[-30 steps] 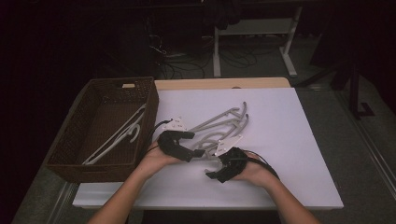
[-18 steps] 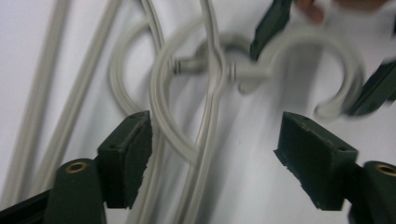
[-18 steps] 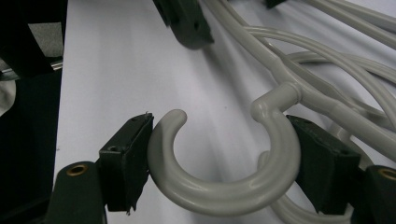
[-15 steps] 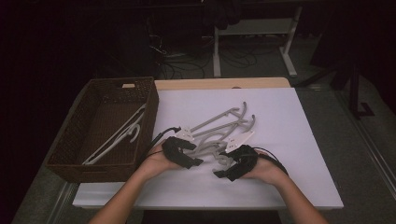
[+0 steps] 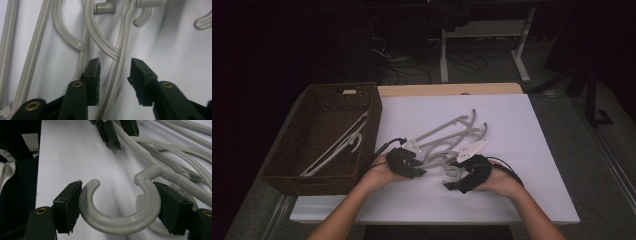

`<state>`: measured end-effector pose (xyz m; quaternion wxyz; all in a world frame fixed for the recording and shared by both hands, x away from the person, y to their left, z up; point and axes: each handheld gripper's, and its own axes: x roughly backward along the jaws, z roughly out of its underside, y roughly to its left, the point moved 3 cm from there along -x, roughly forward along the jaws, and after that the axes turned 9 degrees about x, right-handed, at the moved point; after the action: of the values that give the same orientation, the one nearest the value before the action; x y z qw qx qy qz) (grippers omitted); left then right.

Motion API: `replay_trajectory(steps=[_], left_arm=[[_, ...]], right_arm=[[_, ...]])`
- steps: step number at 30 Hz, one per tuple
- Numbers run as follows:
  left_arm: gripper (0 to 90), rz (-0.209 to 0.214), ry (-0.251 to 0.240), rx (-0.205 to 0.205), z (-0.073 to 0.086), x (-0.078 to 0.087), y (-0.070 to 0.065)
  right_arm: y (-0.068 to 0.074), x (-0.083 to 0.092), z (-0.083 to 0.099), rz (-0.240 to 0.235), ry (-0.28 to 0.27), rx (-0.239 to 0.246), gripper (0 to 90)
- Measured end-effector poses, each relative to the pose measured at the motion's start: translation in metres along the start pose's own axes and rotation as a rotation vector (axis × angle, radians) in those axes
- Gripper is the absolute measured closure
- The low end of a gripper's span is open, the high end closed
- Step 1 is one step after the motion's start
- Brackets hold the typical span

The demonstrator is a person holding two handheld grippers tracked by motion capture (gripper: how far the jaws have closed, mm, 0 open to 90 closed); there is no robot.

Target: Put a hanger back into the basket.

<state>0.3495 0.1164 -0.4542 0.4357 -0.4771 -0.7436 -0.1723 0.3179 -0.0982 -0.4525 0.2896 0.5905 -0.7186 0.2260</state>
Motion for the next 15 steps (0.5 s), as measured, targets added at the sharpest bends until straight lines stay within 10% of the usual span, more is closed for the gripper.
replay_trajectory(steps=[15], left_arm=[[78.4, 0.030, 0.009, -0.056, -0.0021, 0.0018, -0.0033]], right_arm=[[-0.0018, 0.0039, 0.0025, -0.025, -0.005, 0.004, 25.3]])
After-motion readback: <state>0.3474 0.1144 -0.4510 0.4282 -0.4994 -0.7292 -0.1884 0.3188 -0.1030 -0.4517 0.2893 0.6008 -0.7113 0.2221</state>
